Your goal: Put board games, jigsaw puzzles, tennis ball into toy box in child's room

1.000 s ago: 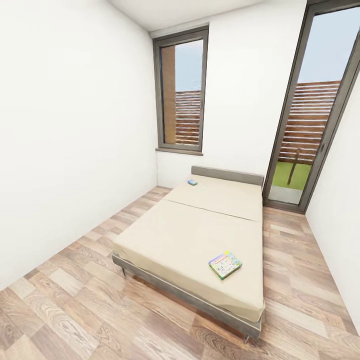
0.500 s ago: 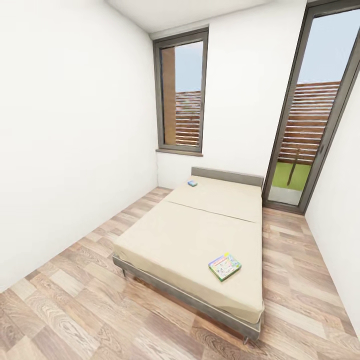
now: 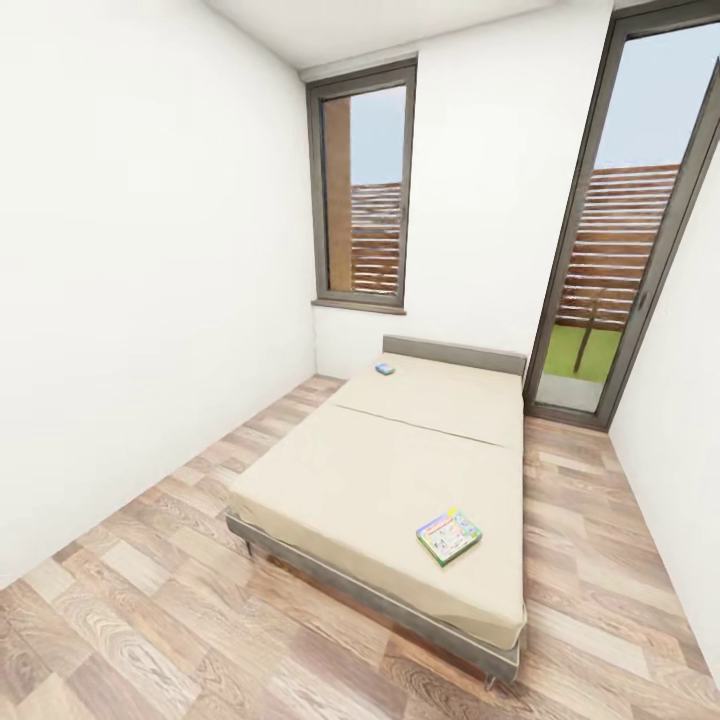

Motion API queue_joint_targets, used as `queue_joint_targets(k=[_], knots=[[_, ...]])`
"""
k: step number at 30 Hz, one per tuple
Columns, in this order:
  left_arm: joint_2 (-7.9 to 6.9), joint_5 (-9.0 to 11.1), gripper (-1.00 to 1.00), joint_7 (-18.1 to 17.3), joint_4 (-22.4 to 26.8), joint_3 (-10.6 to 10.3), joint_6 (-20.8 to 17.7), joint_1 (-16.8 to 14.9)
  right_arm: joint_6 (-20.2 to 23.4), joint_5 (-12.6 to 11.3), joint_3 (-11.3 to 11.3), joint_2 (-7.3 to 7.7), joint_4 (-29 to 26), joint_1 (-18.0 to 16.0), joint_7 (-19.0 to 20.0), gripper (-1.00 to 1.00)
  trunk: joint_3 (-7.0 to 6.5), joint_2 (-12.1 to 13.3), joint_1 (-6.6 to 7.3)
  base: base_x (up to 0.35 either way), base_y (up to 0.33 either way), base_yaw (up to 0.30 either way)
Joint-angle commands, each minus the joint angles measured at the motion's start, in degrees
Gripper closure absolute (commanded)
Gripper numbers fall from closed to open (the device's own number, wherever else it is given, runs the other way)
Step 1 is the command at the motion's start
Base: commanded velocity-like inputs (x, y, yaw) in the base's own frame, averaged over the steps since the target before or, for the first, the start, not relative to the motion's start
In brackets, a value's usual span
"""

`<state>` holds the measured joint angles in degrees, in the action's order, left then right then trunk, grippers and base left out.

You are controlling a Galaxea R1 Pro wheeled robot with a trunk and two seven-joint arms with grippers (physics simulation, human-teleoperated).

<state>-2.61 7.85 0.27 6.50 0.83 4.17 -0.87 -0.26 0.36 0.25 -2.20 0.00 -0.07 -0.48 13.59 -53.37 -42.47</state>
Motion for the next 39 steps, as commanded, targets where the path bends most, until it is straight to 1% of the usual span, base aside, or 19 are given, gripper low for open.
queue_joint_targets(k=[1,6,12,17,22,23,25,30,31,34,37,39], knots=[[-0.16,0.57,-1.00,0.10,-0.03,0.03,0.16,-0.22,-0.04,0.03,0.04,0.01,0.00,-0.01,-0.05,-1.00,-0.13,0.37,0.22,0.000,0.000,0.000],[-0.69,1.54,-1.00,0.64,0.00,0.20,0.14,-1.16,-0.08,-0.04,0.05,0.01,0.00,-0.01,-0.05,-1.00,-1.03,2.38,1.32,0.000,0.000,0.000],[-0.79,1.97,-1.00,1.24,0.01,0.86,0.11,-2.54,-0.51,0.01,0.01,-0.04,0.00,-0.01,-0.05,-1.00,-2.10,4.78,2.64,0.000,0.000,0.000],[-0.87,2.05,-1.00,1.46,0.01,1.12,-0.36,-4.68,-3.94,-0.31,-0.26,0.02,-1.45,-0.03,0.00,-1.00,-3.00,6.79,3.73,0.000,0.000,0.000],[-1.09,2.25,-1.00,1.48,0.01,1.23,-2.74,-8.01,-6.18,-1.01,-0.64,-0.04,-5.77,-0.54,0.29,-1.00,-3.90,8.79,4.83,0.000,0.000,0.000],[-1.36,2.58,-1.00,1.48,0.01,1.35,-4.33,-9.80,-6.31,-1.33,-0.72,-0.08,-8.03,-1.12,0.26,-1.00,-4.08,9.20,5.05,0.000,0.000,0.000],[-1.70,3.15,-1.00,1.45,0.01,1.66,-5.96,-11.69,-6.15,-1.70,-0.77,-0.03,-10.21,-2.03,0.28,-1.00,-4.44,10.00,5.49,0.000,0.000,0.000],[-2.47,5.28,-1.00,1.33,0.01,2.86,-8.90,-15.85,-4.23,-3.09,-0.98,-0.07,-13.73,-5.08,0.22,-1.00,-5.33,12.00,6.59,0.000,0.000,0.000],[-2.68,6.04,-1.00,1.29,0.01,3.18,-9.46,-17.25,-3.12,-3.92,-1.06,-0.07,-14.45,-6.42,0.18,-1.00,-5.51,12.40,6.81,0.000,0.000,0.000],[-2.99,6.73,-1.00,1.26,0.01,3.48,-9.74,-18.93,-1.67,-5.10,-1.14,-0.08,-15.12,-8.23,0.16,-1.00,-6.05,13.61,7.47,0.000,0.000,0.000],[-3.43,7.08,-1.00,1.24,0.12,3.65,-9.75,-20.09,-0.80,-5.79,-1.18,-0.08,-15.50,-9.81,0.14,-1.00,-6.59,14.81,8.13,0.000,0.000,0.000],[-4.14,7.30,-1.00,1.08,1.25,3.74,-9.78,-20.95,-0.36,-6.20,-1.20,-0.12,-15.74,-11.14,0.08,-1.00,-6.95,15.61,8.57,0.000,0.000,0.000]])
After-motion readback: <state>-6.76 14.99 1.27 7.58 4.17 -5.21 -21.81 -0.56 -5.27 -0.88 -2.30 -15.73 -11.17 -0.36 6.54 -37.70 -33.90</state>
